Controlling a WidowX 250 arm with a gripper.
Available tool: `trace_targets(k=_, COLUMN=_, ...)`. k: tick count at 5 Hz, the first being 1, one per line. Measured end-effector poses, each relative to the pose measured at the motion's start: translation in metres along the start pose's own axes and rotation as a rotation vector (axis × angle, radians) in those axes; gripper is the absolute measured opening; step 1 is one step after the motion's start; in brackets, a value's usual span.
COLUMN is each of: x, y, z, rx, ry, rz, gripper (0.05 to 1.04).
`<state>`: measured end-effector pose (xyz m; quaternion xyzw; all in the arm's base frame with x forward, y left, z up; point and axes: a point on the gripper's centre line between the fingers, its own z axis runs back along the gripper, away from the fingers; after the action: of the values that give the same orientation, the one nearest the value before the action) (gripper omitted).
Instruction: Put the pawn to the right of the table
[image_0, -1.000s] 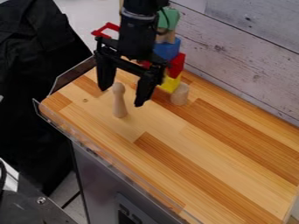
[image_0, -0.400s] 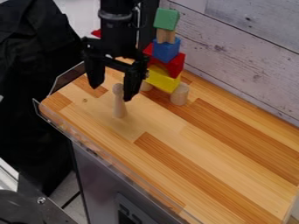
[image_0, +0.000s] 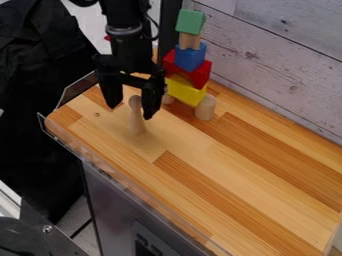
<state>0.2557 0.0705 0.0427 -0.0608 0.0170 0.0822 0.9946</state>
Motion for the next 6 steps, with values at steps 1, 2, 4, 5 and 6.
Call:
trace_targets(k=1, x=0.004, y=0.002, z=-0.007, rx=-0.003, ry=0.024, rz=0.003, gripper=0.999)
trace_targets(k=2, x=0.007, y=0.006, z=-0.013, rx=0.001, ry=0.06, rz=0.009, gripper=0.999)
trace_targets(k=4, x=0.007, y=0.012, z=-0.021, rx=0.016, ry=0.097, rz=0.04, gripper=0.683)
trace_targets(k=5, x=0.007, y=0.012, z=-0.021, rx=0.019, ry=0.097, rz=0.05, gripper=0.397)
trace_targets(k=6, x=0.006, y=0.013, z=-0.021, rx=0.025, ry=0.101, rz=0.059, gripper=0.358)
